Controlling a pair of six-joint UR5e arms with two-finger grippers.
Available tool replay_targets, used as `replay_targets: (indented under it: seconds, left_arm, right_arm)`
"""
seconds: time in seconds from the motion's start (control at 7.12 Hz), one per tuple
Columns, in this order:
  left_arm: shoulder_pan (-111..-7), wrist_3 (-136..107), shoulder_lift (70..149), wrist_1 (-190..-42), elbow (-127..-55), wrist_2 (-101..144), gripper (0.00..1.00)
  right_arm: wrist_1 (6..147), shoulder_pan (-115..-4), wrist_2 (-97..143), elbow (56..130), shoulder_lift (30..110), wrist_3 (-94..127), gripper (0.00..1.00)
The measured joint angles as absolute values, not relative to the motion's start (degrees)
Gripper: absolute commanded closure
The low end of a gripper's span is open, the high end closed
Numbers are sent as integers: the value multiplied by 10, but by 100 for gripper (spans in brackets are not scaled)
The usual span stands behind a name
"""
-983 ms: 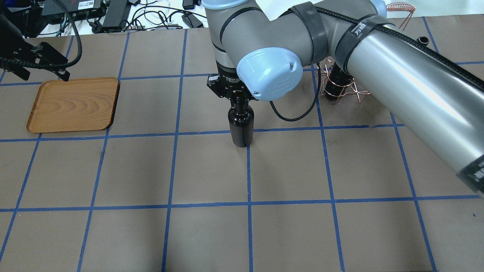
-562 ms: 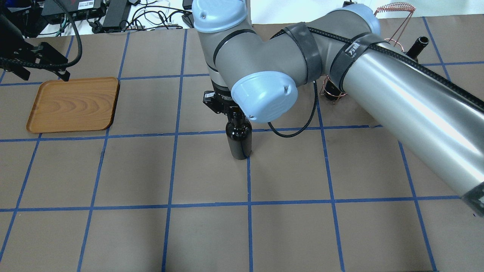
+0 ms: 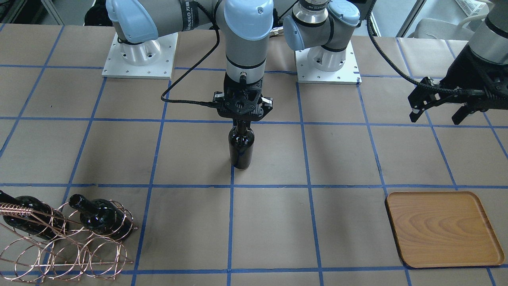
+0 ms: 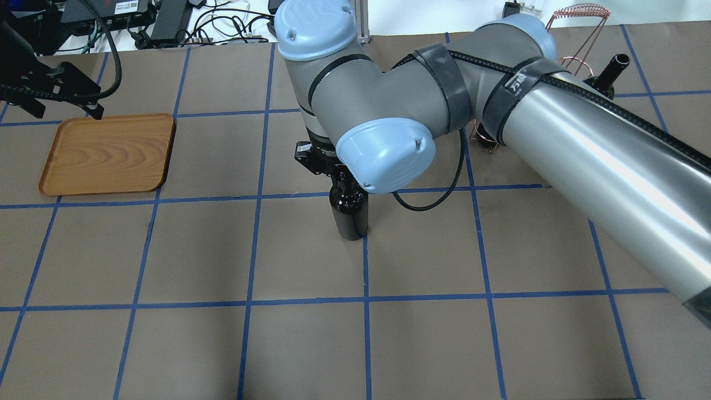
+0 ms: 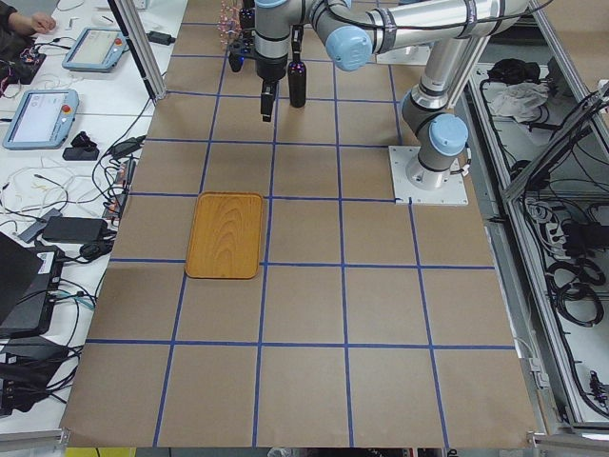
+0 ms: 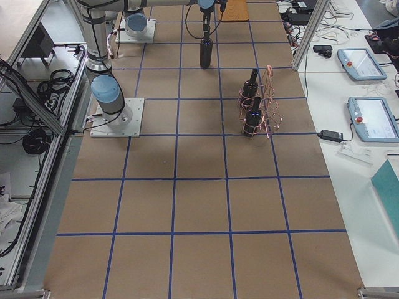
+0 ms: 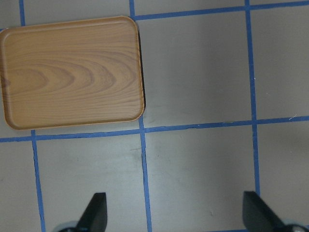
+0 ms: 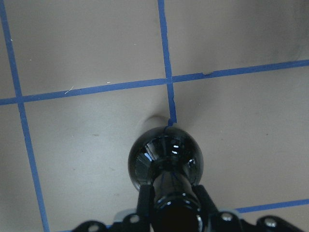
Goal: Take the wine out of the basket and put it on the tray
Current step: 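Lower the bottle upright onto the table and open the right gripper, then raise the right gripper back toward the rack while the left arm moves toward the bottle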
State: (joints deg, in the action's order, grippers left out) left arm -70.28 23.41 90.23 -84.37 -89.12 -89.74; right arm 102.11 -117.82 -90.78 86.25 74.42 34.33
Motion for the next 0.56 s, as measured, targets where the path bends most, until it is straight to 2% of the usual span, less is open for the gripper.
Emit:
replay_targets:
  seconds: [0.14,0.56]
  left_arm:
    - [-704,234,902,-844,-891,-897,0]
    - [-717,230,903,-845,-892,-898,0]
  right_arm:
    - [1021,-1178,-908,863,744,343,0]
    - [1021,-1179,-913,864,744,336,0]
